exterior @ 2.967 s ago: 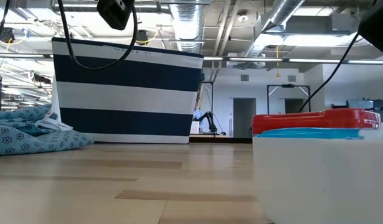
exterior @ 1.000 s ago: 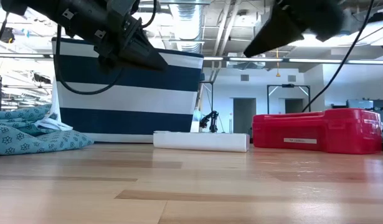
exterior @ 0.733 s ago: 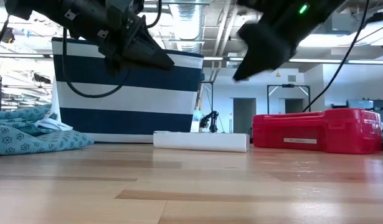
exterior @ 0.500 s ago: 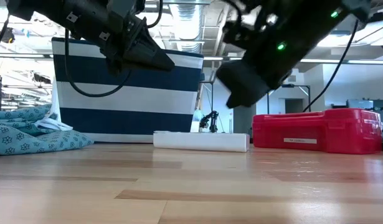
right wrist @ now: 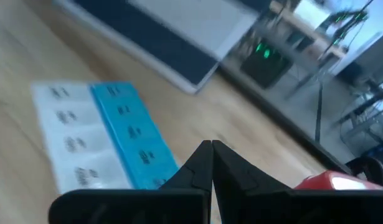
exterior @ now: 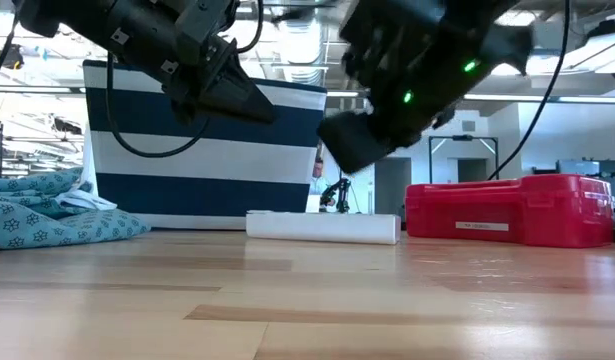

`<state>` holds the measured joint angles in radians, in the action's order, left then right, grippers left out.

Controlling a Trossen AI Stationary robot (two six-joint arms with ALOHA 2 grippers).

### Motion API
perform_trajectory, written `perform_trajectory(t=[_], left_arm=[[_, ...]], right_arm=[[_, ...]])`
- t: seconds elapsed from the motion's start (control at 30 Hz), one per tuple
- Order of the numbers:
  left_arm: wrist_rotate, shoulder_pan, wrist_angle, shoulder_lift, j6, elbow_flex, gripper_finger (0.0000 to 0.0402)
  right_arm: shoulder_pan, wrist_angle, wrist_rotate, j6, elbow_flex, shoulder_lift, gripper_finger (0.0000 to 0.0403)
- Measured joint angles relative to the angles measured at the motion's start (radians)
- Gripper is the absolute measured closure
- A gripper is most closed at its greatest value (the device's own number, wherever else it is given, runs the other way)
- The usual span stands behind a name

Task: Pick & place medical supplies in basket/bin
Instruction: Put the blue white pill organizer into theblue bin

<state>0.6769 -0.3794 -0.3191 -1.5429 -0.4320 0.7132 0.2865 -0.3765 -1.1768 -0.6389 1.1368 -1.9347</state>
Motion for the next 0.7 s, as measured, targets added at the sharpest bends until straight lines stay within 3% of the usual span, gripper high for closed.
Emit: perform_trajectory(t=[0.57,0.7], left_arm=[[-0.047,0.001,0.0,0.0,0.003,0.0,0.0381],[-0.045,0.004,-0.001,0.0,0.009,0.0,0.0381]], right_arm=[[-0.289,0.074,0.602,0.149,-0.001,-0.001,0.0402],[-0.302,0.076,0.672,0.15,0.0,0.0,0.0402]])
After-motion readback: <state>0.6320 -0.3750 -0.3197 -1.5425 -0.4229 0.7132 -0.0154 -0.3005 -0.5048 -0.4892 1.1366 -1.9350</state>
